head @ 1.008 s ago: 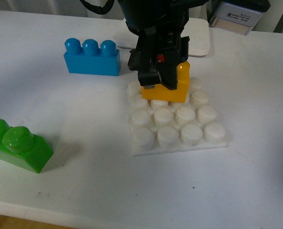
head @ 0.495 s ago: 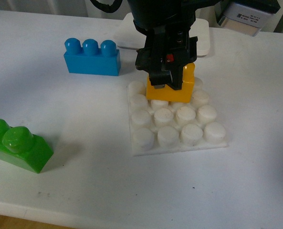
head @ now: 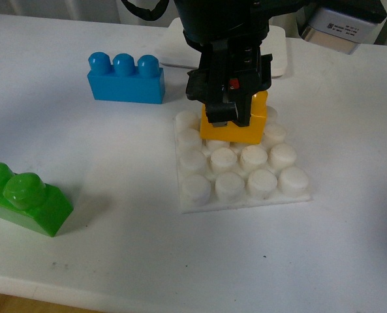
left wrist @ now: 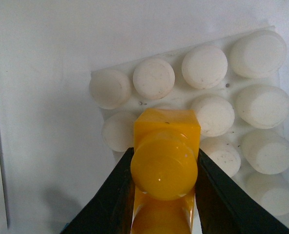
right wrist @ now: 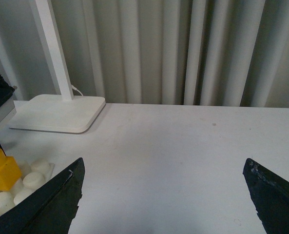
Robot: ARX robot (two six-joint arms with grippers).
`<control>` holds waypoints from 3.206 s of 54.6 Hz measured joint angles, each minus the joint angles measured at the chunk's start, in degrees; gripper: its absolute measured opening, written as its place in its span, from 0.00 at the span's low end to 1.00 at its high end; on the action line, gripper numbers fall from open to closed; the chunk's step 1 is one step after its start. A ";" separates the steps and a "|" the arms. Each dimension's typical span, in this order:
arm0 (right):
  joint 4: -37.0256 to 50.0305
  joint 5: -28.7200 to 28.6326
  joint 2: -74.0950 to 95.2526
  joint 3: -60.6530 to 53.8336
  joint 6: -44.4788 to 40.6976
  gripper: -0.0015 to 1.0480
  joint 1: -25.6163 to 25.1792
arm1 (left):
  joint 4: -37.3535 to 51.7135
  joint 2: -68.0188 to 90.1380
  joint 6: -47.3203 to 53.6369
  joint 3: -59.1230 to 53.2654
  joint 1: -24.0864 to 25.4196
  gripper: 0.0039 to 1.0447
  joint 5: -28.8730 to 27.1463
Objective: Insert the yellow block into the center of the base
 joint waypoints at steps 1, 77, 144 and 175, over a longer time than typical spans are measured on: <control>0.00 0.00 0.00 0.00 0.00 0.91 0.00 | 0.17 -0.11 -0.04 -0.17 -0.07 0.29 -0.04; 0.00 0.00 0.00 0.00 0.00 0.91 0.00 | 9.68 -2.99 1.09 -10.60 -0.04 0.28 -2.69; 0.00 0.00 0.00 0.00 0.02 0.91 0.00 | 32.28 -19.08 -0.61 -26.95 5.20 0.94 1.57; 0.00 0.00 0.00 0.00 0.00 0.91 0.00 | 61.70 -74.36 -54.12 -72.30 16.35 0.94 -19.85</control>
